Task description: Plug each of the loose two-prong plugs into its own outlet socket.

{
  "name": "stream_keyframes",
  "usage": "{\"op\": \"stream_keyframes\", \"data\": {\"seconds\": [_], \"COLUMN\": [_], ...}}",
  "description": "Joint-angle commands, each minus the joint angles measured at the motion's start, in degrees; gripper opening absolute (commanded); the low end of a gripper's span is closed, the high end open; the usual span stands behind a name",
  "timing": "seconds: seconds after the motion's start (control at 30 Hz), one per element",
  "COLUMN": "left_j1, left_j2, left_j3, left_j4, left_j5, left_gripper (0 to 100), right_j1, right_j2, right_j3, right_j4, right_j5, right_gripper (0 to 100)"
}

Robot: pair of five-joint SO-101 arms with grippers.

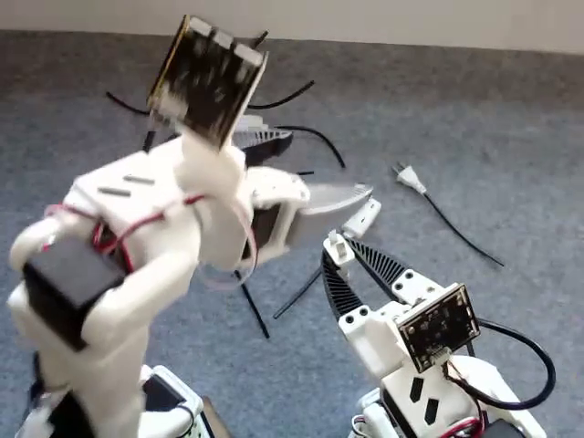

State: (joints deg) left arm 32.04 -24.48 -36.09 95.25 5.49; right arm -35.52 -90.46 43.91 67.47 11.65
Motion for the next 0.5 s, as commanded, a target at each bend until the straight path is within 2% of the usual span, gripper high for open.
{"op": "stream_keyframes", "data": {"seconds": [0.0,0.13,0.23,0.33,0.47], "left_j1": [0.6,0.6,0.7,0.7,3.2], "left_j2": [-17.3,-31.4,-38.2,-41.2,-43.1], "left_j3": [33.8,57.0,69.9,76.3,76.2], "left_j4": [-20.3,-38.9,-48.0,-52.5,-53.1], "left_j5": [-0.3,-0.2,-0.2,-0.2,-0.1], "left_gripper": [34,34,34,34,34], "right_j1": [0.7,0.7,0.7,0.7,0.7], "right_j2": [0.0,-0.1,-0.1,-0.1,-0.1], "right_j3": [0.0,0.0,0.0,0.0,0.0], "right_j4": [-1.7,-1.5,-1.5,-1.5,-1.5], "right_j5": [0.1,0.1,0.1,0.1,0.1], "right_gripper": [0.8,0.8,0.8,0.8,0.8]}}
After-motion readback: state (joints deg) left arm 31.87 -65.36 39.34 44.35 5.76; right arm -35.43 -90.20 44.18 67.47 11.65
